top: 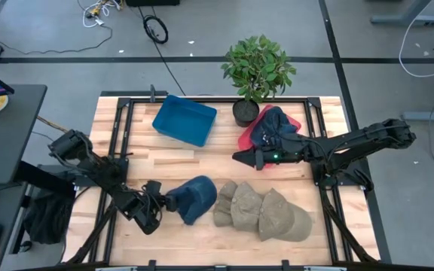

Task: Pick & Place hat
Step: Put the blue cap into the red bin

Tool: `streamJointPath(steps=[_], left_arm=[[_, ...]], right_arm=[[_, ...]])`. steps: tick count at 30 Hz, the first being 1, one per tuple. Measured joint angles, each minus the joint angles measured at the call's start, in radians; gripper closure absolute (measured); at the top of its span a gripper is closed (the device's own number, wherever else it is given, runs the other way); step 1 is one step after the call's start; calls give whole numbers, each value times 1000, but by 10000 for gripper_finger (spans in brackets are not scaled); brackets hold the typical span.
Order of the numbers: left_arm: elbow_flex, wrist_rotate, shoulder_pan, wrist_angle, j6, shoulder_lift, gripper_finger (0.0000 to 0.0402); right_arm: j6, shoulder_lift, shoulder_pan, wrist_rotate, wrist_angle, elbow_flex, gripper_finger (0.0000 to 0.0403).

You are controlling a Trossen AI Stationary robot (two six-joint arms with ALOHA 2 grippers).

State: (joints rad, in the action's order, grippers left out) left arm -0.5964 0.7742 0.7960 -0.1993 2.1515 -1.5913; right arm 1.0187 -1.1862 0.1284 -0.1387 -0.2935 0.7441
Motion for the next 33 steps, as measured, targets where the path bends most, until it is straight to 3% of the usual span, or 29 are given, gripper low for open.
streamJointPath(steps=[12, 16, 23, 33], left_arm=[[0, 35, 0, 116, -24, 2, 389], [0, 74, 0, 182, -23, 2, 395], [-44, 290, 0, 248, -48, 21, 397], [-110, 486, -12, 246, -359, 165, 398]], right_arm=[[-93, 0, 0, 72, 4, 0, 193], [-120, 0, 0, 108, 14, 0, 193], [-120, 0, 0, 185, 20, 0, 193], [-111, 0, 0, 193, 27, 0, 193]])
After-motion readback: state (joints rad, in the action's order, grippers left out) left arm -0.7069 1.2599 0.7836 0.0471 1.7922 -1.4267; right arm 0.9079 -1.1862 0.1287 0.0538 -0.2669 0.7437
